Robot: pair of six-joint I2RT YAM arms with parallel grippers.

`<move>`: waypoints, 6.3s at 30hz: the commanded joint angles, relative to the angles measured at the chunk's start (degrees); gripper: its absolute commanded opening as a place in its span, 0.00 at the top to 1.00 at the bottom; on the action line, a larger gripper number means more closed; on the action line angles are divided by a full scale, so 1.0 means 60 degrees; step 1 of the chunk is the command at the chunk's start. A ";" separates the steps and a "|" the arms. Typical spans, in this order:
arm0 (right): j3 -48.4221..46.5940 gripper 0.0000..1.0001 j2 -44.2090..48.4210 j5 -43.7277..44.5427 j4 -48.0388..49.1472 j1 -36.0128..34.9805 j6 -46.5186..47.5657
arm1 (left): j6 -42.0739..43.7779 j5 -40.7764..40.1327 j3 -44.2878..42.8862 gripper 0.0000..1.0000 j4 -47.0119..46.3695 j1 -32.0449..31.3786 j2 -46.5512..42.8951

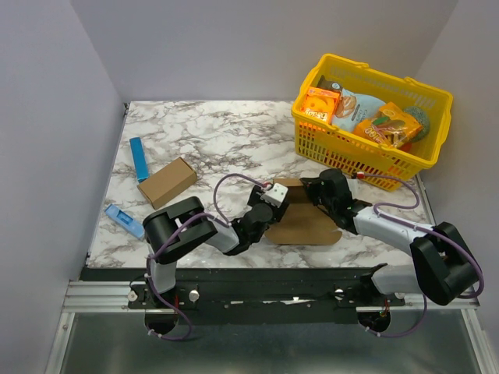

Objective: Fold the paper box

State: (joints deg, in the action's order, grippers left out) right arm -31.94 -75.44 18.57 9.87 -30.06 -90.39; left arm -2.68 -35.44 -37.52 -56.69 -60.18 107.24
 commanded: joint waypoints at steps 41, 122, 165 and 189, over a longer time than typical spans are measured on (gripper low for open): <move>0.0300 0.74 0.0151 0.0480 -0.0561 -0.0058 -0.0038 | 0.1879 -0.3348 -0.1349 0.93 0.1466 -0.0121 0.0613; 0.0080 0.99 -0.0185 0.1417 -0.1615 -0.0043 -0.0741 | -0.1970 -0.2591 0.0085 0.69 0.1216 0.0699 -0.0118; 0.0505 0.99 0.0166 0.1169 -0.0898 -0.0058 0.0036 | -0.7902 0.6448 -0.0207 0.21 0.3237 0.3702 -0.2333; 0.1193 0.50 0.0825 0.0202 0.1226 -0.0058 0.2246 | -0.7772 0.7195 0.0833 0.67 0.1406 0.3717 -0.1424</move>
State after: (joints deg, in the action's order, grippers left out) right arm -26.68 -72.03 21.21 14.26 -30.65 -83.88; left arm -52.29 4.16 -34.24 -49.47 -37.56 95.74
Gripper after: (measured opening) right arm 0.420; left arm 0.344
